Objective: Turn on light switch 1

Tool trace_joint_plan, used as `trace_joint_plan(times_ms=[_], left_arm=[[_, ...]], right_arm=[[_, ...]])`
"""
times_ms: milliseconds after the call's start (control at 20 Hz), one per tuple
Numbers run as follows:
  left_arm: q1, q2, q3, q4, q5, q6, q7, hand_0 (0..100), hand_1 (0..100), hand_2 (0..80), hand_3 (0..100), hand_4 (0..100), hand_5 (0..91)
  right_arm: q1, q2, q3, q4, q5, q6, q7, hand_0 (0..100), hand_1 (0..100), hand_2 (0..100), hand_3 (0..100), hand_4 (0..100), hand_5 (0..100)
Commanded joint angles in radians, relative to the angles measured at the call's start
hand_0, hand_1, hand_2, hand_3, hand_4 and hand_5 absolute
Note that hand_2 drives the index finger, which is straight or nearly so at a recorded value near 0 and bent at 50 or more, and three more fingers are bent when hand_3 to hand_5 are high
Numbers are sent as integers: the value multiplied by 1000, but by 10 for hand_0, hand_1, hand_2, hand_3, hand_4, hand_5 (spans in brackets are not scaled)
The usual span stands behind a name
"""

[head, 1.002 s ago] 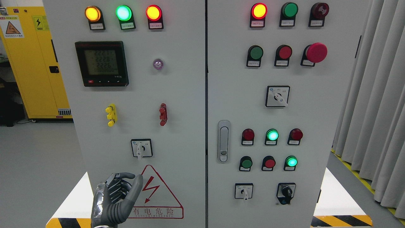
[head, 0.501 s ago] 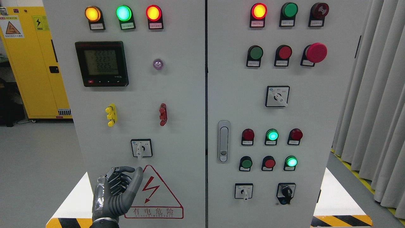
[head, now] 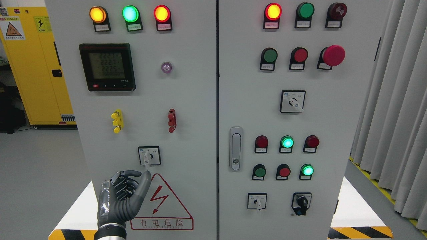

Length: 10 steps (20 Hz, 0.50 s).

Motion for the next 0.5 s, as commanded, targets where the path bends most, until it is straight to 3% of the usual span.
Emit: trace_joint_plan(times_ms=[0, 451], left_arm=[[-19, -9, 12, 0, -8, 11, 1, 191, 659, 542, 837, 881, 856], [-39, -11, 6, 0, -31, 40, 1, 180, 660, 552, 842, 886, 858]], right_arm=[[0, 0, 0, 0, 0, 0, 1, 0, 500, 40, 0, 0, 0], [0, 0, 0, 0, 0, 0, -1, 0, 500, 40, 0, 0, 0]])
